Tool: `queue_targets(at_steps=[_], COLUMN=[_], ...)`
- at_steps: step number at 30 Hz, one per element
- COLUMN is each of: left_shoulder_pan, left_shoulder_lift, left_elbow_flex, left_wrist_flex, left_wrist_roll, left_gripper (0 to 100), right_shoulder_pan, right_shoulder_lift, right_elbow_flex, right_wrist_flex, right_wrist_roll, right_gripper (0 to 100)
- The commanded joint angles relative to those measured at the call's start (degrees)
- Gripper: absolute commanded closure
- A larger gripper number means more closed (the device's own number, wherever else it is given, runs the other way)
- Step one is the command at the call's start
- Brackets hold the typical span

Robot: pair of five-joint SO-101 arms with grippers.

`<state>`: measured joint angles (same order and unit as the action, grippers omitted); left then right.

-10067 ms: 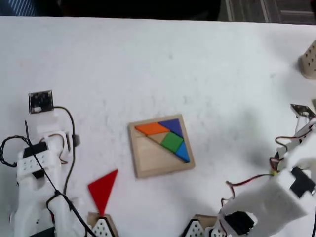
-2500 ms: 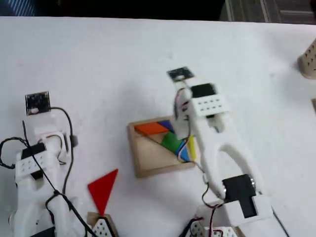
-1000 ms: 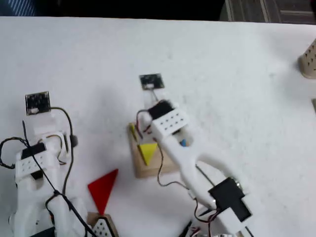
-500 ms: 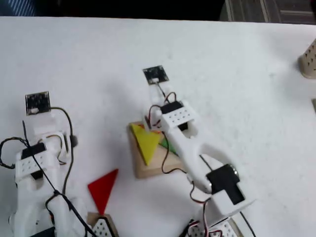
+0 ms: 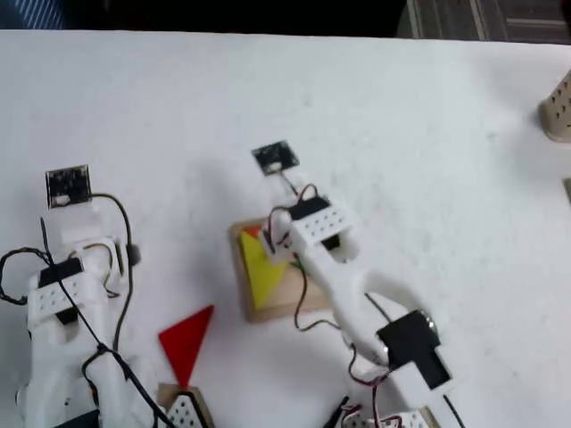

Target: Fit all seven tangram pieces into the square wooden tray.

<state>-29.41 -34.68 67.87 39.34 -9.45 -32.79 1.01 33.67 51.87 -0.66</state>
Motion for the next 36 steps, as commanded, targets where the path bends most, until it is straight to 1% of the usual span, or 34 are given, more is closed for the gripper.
queue_targets(at_steps=[1, 3, 9, 12, 15, 18, 20, 23, 25, 28, 33, 36], left_shoulder_pan=[-0.57, -0.57, -0.57, -0.57, -0.57, -0.57, -0.57, -0.57, -0.57, -0.57, -0.57, -0.57], left_shoulder_lift=[-2.24, -2.24, -2.24, -2.24, -2.24, -2.24, -2.24, -2.24, -2.24, -2.24, -2.24, -2.24], left_elbow_flex=[-0.35, -0.35, -0.35, -0.35, -0.35, -0.35, -0.35, -0.35, -0.35, -0.35, -0.35, -0.35], left_wrist_flex=[0.44, 0.44, 0.44, 0.44, 0.44, 0.44, 0.44, 0.44, 0.44, 0.44, 0.44, 0.44], left_wrist_roll=[-0.62, -0.62, -0.62, -0.62, -0.62, -0.62, -0.62, -0.62, -0.62, -0.62, -0.62, -0.62], left_gripper=[84, 84, 84, 84, 84, 84, 84, 84, 84, 84, 84, 84], right_shoulder_pan=[-3.47, -3.21, 1.80, 1.71, -1.19, -4.00, -4.00, -2.59, -2.42, -2.86, -6.02, -7.34], right_shoulder_lift=[-4.70, -8.48, -20.62, -25.01, -26.95, -24.40, -20.62, -13.93, -10.15, -6.81, -7.25, -8.40], right_elbow_flex=[3.43, 4.75, 8.79, 10.37, 12.31, 14.24, 14.77, 14.42, 12.84, 11.08, 10.73, 10.73], right_wrist_flex=[0.13, 0.13, -0.22, -1.27, -8.75, -19.91, -24.75, -28.44, -28.53, -25.10, -18.42, -16.13], right_wrist_roll=[0.88, 0.70, 0.53, -1.41, -5.63, -5.98, -5.98, -5.98, -5.89, -5.89, -5.80, -2.81], right_gripper=[98.1, 98.1, 98.1, 98.1, 98.1, 98.1, 98.1, 98.1, 98.1, 98.1, 98.1, 98.1])
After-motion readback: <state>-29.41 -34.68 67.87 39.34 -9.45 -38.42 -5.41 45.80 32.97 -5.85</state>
